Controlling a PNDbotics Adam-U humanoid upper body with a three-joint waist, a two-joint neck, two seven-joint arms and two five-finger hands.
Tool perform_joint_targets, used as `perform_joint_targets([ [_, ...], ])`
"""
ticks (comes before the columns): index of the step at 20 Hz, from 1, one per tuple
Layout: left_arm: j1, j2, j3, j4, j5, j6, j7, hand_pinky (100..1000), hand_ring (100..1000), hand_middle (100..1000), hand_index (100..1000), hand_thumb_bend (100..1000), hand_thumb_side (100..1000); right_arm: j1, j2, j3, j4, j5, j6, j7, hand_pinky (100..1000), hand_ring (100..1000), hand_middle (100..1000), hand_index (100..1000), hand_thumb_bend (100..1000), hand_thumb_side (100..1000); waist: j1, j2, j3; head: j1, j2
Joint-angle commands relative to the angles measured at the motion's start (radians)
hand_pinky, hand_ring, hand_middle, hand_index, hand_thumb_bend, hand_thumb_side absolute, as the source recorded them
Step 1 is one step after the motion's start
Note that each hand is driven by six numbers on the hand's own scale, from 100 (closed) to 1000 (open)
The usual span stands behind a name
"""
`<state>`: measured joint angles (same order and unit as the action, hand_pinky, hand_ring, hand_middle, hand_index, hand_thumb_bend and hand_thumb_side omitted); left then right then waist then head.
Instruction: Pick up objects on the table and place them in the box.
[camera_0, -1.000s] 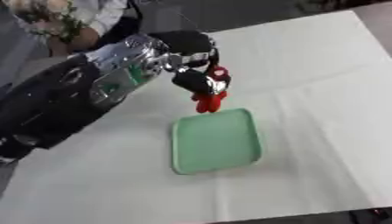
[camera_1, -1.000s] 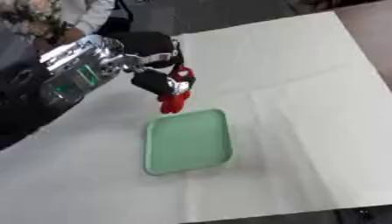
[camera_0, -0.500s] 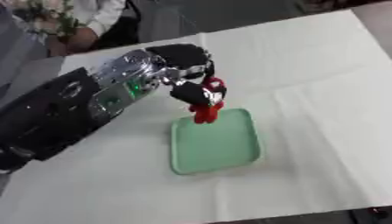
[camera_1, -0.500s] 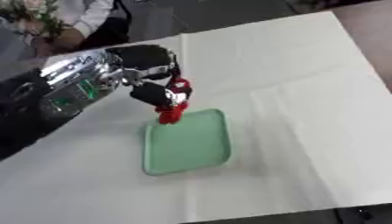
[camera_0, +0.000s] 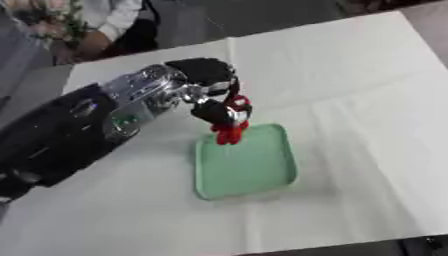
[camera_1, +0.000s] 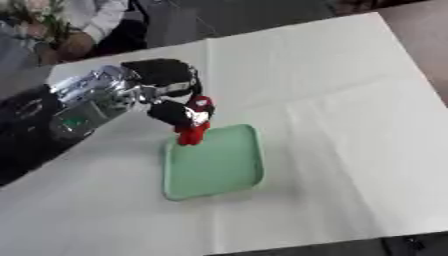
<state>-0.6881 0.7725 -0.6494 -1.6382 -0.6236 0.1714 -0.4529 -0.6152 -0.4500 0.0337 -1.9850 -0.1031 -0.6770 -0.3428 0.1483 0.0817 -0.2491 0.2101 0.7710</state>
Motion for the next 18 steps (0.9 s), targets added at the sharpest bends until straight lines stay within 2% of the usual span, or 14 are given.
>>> perform_joint_targets([
  [1, -0.002, 0.034, -0.01, -0.002, 0.011, -0.008, -0.015, 100, 100, 107, 383, 100, 771, -0.019, -0.02, -0.008, -0.015, -0.001, 0.0, -0.004, 100, 431, 381, 439, 159, 400, -0.007, -0.01, 0.0, -0.002, -0.001],
  [18, 0.085, 0.02, -0.021, 0.031, 0.011, -0.024, 0.011, 100, 100, 102, 383, 100, 770, -0.019, -0.02, -0.008, -0.015, -0.001, -0.002, -0.008, 100, 428, 380, 439, 159, 399, -0.012, -0.008, 0.002, -0.004, -0.001],
])
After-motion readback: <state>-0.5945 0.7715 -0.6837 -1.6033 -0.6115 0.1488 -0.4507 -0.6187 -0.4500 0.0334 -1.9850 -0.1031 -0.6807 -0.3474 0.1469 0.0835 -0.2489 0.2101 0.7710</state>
